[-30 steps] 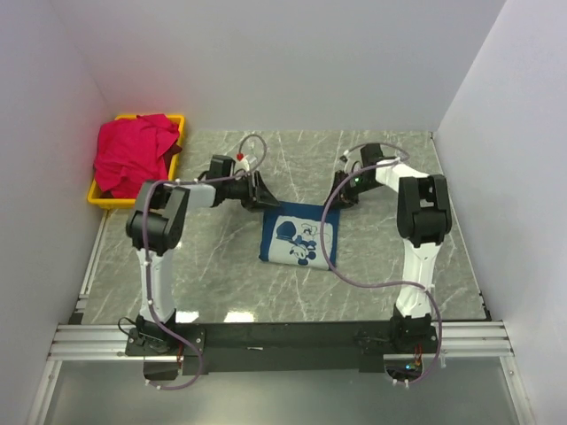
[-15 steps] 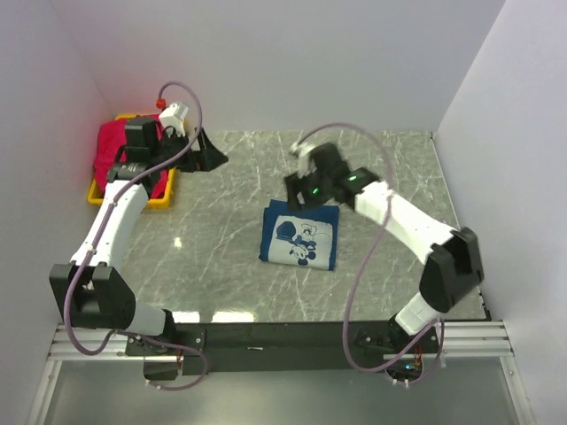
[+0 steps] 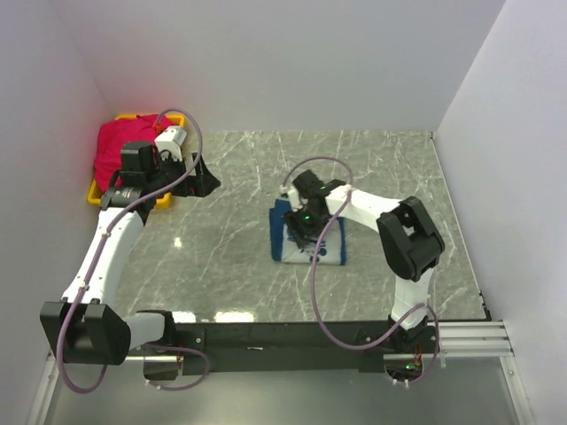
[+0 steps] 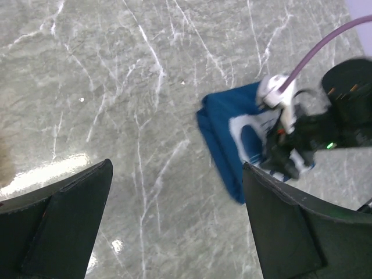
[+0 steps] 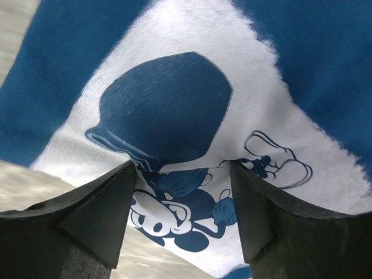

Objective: Fold and stack the t-shirts
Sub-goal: Neatly place the folded tshirt to the corner

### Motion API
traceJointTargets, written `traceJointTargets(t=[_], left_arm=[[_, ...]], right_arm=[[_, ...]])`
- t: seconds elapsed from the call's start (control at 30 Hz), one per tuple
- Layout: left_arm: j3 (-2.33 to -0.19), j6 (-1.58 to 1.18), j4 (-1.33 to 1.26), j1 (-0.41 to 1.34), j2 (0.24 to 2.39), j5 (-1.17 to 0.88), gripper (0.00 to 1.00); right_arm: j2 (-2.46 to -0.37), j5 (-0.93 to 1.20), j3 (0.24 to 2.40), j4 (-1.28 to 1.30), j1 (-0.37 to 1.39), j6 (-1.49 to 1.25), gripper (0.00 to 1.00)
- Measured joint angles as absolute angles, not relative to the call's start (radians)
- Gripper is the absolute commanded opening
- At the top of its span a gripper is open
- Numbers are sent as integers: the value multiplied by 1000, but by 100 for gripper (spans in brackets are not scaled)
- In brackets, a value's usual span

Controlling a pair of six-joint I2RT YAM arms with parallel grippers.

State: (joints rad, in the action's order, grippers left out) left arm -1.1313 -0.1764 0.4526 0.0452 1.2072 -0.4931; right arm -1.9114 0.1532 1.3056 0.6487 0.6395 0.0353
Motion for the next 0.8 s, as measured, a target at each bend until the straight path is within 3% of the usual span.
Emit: traceJointTargets(t=[0.5, 0.8], left_arm=[[-1115, -139, 445, 46, 1277, -490, 100], [-1117, -131, 446, 45, 1283, -472, 99]], right_arm=[[-1890, 84, 1296, 826, -128, 669, 72], [-1977, 77, 1516, 971, -253, 838, 73]])
